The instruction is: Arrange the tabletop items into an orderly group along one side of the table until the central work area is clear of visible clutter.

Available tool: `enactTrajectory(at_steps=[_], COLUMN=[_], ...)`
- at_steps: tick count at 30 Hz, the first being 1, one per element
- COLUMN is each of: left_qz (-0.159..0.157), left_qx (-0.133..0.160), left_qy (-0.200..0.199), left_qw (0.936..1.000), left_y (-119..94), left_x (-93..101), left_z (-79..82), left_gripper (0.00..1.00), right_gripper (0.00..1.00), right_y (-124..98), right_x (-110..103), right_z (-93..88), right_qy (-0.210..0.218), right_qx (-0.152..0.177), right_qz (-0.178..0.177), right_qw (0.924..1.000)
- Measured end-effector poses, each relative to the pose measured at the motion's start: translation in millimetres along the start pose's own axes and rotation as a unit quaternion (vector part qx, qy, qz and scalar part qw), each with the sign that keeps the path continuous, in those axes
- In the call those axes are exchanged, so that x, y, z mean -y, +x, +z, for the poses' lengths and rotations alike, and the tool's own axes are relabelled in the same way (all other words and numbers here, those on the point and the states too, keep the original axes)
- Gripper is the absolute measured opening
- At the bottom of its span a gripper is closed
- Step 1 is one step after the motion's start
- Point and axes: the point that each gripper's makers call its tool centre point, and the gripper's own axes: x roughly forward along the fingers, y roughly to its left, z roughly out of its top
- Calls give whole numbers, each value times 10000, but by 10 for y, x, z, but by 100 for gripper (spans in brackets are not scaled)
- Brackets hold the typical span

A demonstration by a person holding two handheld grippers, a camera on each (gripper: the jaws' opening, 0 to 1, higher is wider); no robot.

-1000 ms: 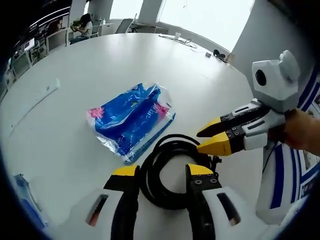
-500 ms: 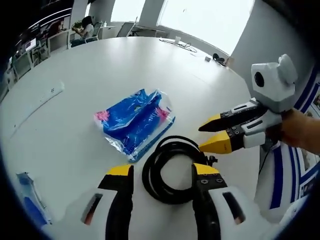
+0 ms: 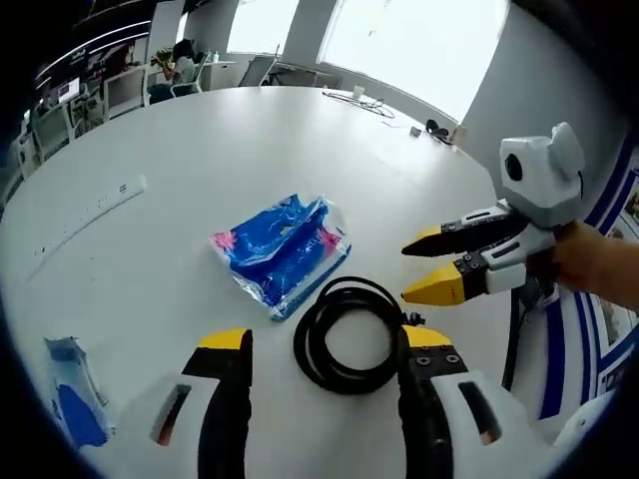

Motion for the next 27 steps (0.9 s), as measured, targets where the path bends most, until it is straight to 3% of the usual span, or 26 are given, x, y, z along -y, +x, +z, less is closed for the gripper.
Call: enactTrajectory(at_steps=[11, 27], left_qz=[78, 286], left_qx=[173, 510], left_qy=[-100, -270], left_qw=[9998, 9979], left_y=[-258, -784], left_x=[-102, -227], left_z=[-46, -86], left_gripper=[65, 76], right_gripper=[45, 49], right_y=[-56, -185], right_x=[-150, -457], right_z=[126, 367], right_qy=[-411, -605], right_qx=[142, 407], right_qz=[-4, 157], right_qw=[9991, 9972])
